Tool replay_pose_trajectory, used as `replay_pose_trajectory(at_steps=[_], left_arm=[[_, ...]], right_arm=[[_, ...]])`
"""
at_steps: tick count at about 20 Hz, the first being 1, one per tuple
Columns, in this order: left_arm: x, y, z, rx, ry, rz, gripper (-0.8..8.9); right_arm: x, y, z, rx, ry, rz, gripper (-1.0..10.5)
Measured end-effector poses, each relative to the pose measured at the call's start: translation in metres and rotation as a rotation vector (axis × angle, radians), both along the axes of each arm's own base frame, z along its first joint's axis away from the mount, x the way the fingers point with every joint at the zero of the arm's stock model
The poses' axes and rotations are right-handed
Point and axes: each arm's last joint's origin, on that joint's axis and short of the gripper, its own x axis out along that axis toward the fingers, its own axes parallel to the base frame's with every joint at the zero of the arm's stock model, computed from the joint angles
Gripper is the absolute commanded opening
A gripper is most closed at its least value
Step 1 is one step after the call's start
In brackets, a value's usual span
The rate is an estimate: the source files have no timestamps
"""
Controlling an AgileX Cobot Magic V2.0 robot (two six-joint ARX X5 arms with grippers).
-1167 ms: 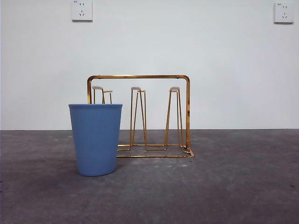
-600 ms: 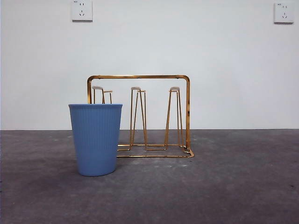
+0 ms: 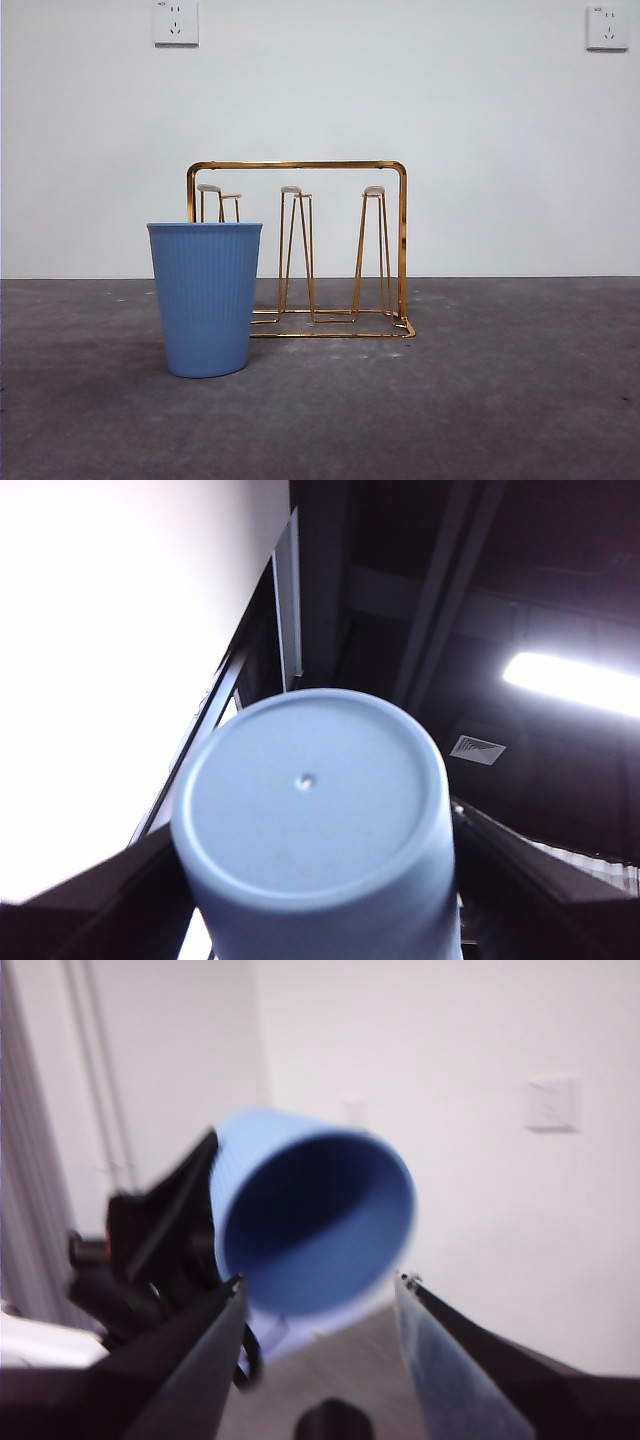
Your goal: Pick up cup 1,put cup 1 in the cup rack,pick up cup 2,put cup 2 in the cup rack
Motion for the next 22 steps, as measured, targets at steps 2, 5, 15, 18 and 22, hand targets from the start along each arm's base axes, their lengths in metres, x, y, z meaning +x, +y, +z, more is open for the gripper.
replay_pose_trajectory(at_steps=[2,5,15,18,22], left_arm=[[0.001,0.0,-0.001,0.034,0.01,-0.007,-0.08],[0.003,-0.001,-0.003,0.12,0.041,-0.002,-0.08],[0.023,-0.012,-0.044,0.573,0.266,0.311,-0.08],[0.026,-0.015,-0.056,0.7,0.296,0.441,-0.08],[0.031,-0.024,-0.072,0.834,0.282,0.529,-0.08]], right_arm=[[-0.007,-0.006,-0.005,-0.047,0.022,-0.077,2.5],[-0.016,-0.015,-0.015,-0.134,0.067,-0.183,2.5],[-0.041,-0.038,-0.036,-0.325,0.157,-0.379,2.5],[-0.046,-0.041,-0.036,-0.327,0.145,-0.389,2.5],[-0.044,-0.04,-0.037,-0.339,0.142,-0.388,2.5]])
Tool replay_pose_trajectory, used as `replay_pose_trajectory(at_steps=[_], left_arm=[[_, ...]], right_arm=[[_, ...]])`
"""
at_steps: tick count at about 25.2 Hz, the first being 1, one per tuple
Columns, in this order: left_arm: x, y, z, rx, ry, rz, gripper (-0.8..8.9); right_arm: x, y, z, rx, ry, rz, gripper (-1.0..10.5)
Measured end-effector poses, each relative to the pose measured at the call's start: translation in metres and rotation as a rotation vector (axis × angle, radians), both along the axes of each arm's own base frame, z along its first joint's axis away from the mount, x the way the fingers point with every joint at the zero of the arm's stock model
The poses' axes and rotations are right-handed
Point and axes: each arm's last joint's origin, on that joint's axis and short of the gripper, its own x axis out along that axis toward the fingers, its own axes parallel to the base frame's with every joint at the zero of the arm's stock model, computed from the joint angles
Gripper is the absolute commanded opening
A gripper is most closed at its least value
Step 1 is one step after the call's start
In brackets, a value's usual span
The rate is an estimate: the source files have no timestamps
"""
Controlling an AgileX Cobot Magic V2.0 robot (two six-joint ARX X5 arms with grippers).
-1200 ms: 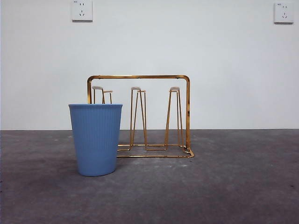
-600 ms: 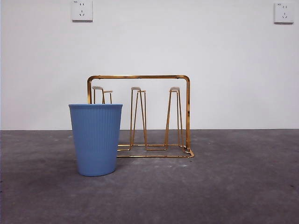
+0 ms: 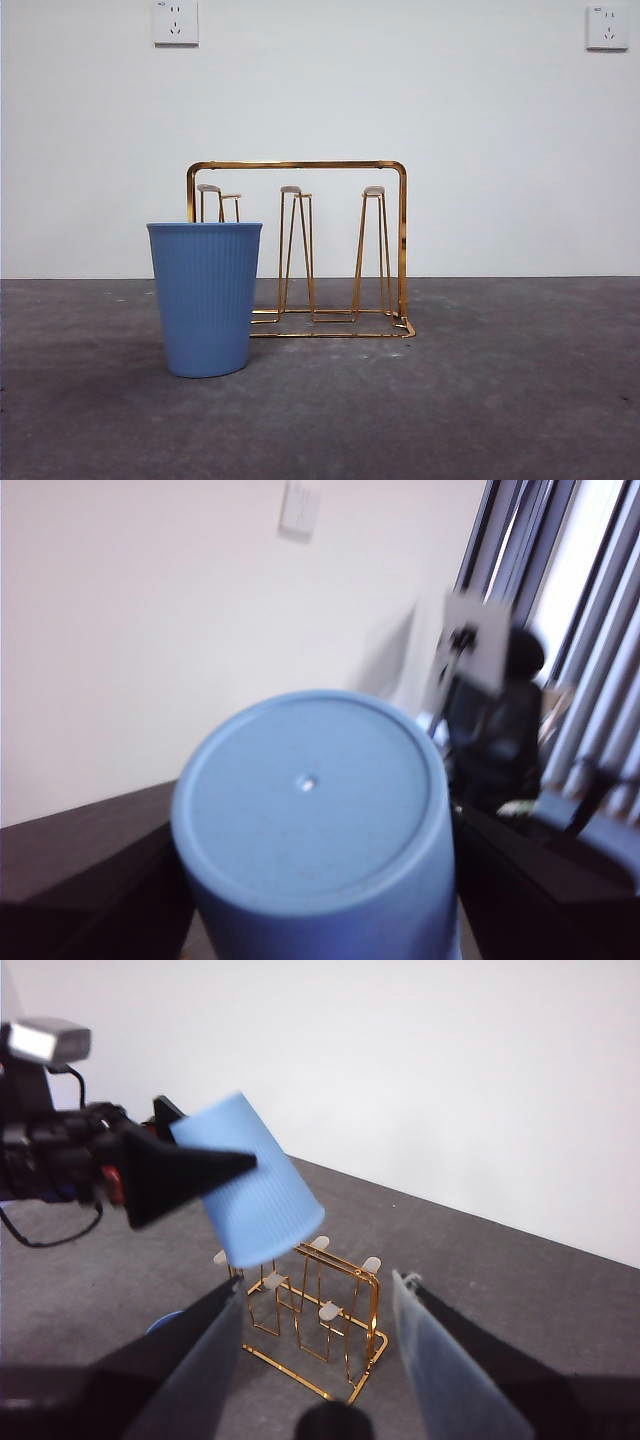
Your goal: Pick up cup 1,put cup 1 in the cup rack,pick up cup 2,put cup 2 in the cup rack
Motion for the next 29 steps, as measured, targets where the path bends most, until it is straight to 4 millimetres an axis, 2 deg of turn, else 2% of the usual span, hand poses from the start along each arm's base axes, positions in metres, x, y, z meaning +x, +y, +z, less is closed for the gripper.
replay_pose_trajectory(at_steps=[6,12,15,29], left_arm=[[0.016,-0.015,-0.024,0.113,0.007,0.046,-0.08],[0.038,-0.035,-0.064,0.223,0.081,0.078,-0.08],[0.044,-0.04,-0.076,0.262,0.096,0.101,-0.08],[0.067,-0.042,-0.102,0.306,0.106,0.158,-0.08]], right_arm=[[0.001,0.001,0.0,-0.005,0.002,0.0,2.5],[0.001,0.001,-0.001,-0.011,0.007,0.001,2.5],[0.001,0.0,-0.003,-0.02,0.021,0.001,2.5],[0.0,0.0,-0.005,-0.035,0.045,0.001,2.5]])
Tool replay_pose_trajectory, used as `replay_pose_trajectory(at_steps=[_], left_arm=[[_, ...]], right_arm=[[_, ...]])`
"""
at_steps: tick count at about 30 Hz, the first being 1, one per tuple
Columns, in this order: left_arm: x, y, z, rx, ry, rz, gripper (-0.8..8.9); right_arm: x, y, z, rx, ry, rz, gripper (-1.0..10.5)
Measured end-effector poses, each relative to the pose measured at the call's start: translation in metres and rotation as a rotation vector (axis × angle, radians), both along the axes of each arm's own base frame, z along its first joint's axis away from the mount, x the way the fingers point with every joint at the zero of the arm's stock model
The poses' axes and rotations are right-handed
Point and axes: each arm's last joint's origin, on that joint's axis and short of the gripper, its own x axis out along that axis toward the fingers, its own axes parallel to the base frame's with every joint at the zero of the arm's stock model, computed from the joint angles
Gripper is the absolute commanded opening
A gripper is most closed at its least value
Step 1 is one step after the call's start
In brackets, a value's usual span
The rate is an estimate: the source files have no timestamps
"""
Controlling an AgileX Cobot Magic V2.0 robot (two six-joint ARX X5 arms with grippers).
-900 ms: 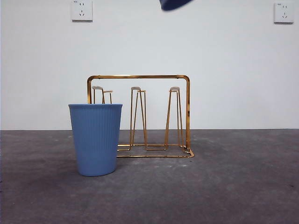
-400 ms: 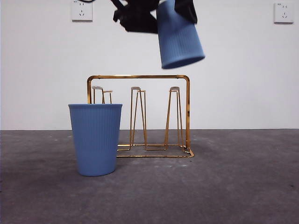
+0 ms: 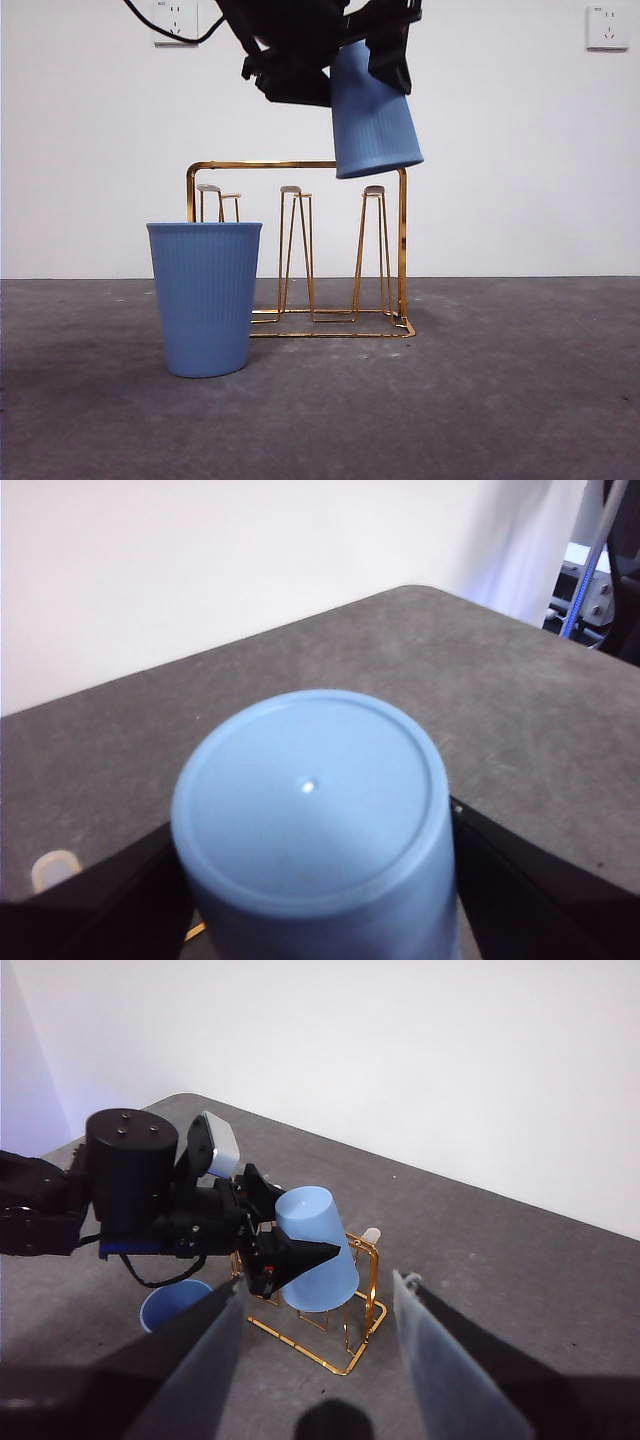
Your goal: Pick up cup 1,put cup 1 in the cup rack,pick up cup 2,put cup 2 in the cup rack
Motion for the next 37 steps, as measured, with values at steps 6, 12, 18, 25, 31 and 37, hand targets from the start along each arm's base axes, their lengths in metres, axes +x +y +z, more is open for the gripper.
replay_pose_trajectory(at_steps=[6,12,18,25,31,37], left_arm=[[0.009,0.002,-0.01,0.015,0.016,0.021,-0.08],[0.016,0.0,-0.02,0.02,0.023,0.026,-0.08],[0.023,-0.006,-0.044,0.058,0.073,0.029,-0.08],[0.026,-0.009,-0.054,0.063,0.094,0.031,-0.08],[0.031,-0.013,-0.063,0.077,0.1,0.038,-0.08],[0.033,-0.016,-0.067,0.082,0.096,0.04,-0.08]], right_arm=[[0.0,0.0,0.0,0.0,0.0,0.0,2.5],[0.001,0.0,0.0,-0.001,0.002,0.0,2.5],[0.004,0.002,-0.001,-0.009,0.014,0.0,2.5],[0.005,0.003,-0.003,-0.021,0.033,0.0,2.5],[0.007,0.004,-0.003,-0.026,0.037,0.001,2.5],[0.01,0.006,-0.004,-0.039,0.043,0.003,2.5]])
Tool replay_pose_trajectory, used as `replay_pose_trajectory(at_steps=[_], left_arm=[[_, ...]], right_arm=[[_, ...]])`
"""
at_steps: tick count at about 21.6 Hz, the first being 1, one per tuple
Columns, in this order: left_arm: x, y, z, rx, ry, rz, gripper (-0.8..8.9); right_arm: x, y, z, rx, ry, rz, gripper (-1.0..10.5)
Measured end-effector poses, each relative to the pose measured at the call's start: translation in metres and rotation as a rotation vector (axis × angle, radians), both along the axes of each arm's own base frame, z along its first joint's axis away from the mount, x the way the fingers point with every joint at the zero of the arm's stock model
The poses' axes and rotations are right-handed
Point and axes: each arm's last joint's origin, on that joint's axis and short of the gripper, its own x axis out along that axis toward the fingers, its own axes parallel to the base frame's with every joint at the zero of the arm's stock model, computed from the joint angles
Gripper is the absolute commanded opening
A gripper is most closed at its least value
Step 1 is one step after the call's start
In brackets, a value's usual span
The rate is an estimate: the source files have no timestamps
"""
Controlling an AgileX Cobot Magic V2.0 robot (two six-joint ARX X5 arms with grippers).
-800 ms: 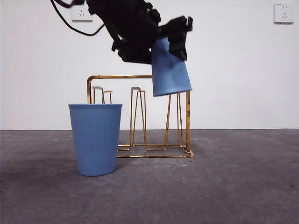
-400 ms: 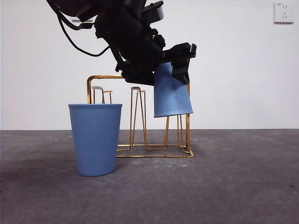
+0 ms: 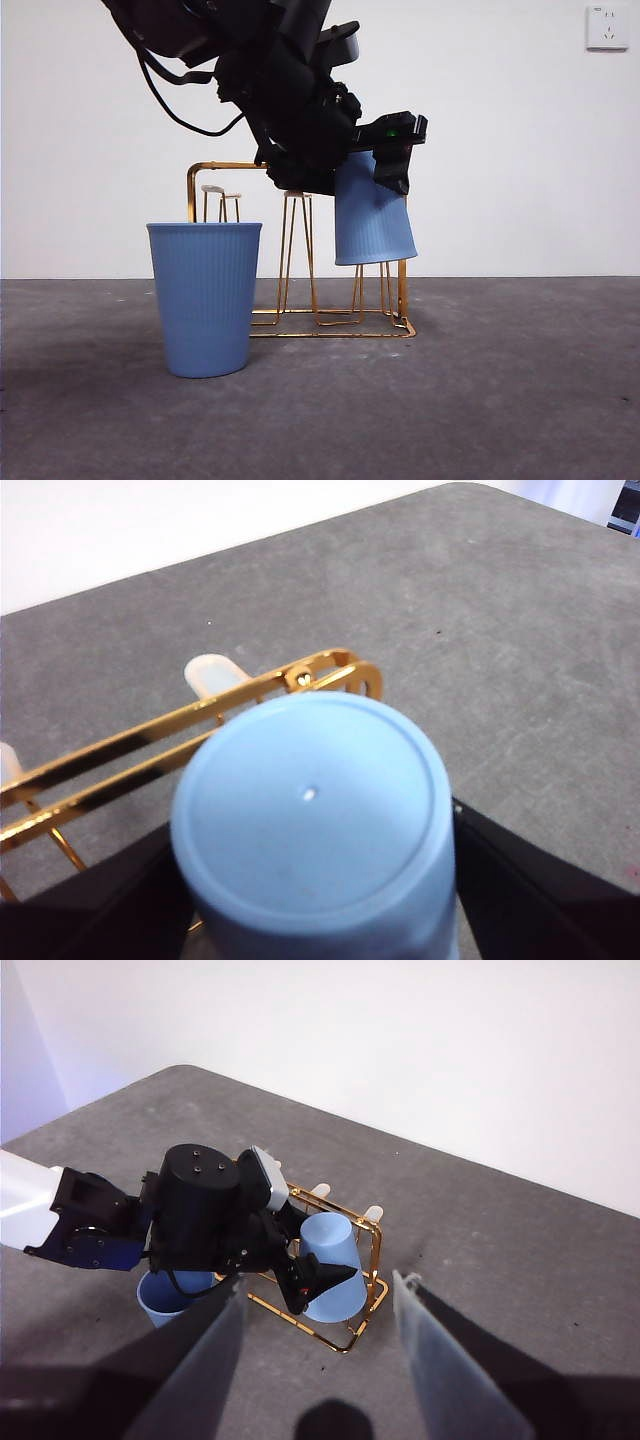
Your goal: Pick up cup 1,put cup 1 in the cup rack,pick up cup 2,put cup 2 in the cup rack
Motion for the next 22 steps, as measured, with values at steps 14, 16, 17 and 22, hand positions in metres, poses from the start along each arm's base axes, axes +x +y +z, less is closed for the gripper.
replay_pose_trajectory(at_steps=[14,16,17,22], left_arm=[[-0.012,-0.013,-0.002,0.035,-0.016,0.014,-0.08],[-0.015,-0.017,-0.003,0.053,-0.023,0.028,-0.08],[-0.017,-0.019,-0.003,0.06,-0.025,0.037,-0.08],[-0.025,-0.025,-0.018,0.147,0.023,0.082,-0.08]], right_arm=[[0.008,0.005,-0.002,-0.038,0.007,0.009,2.5],[0.008,0.005,-0.002,-0.042,0.005,0.011,2.5],[0.008,0.005,-0.002,-0.044,0.005,0.011,2.5],[0.008,0.005,-0.002,-0.047,0.003,0.013,2.5]])
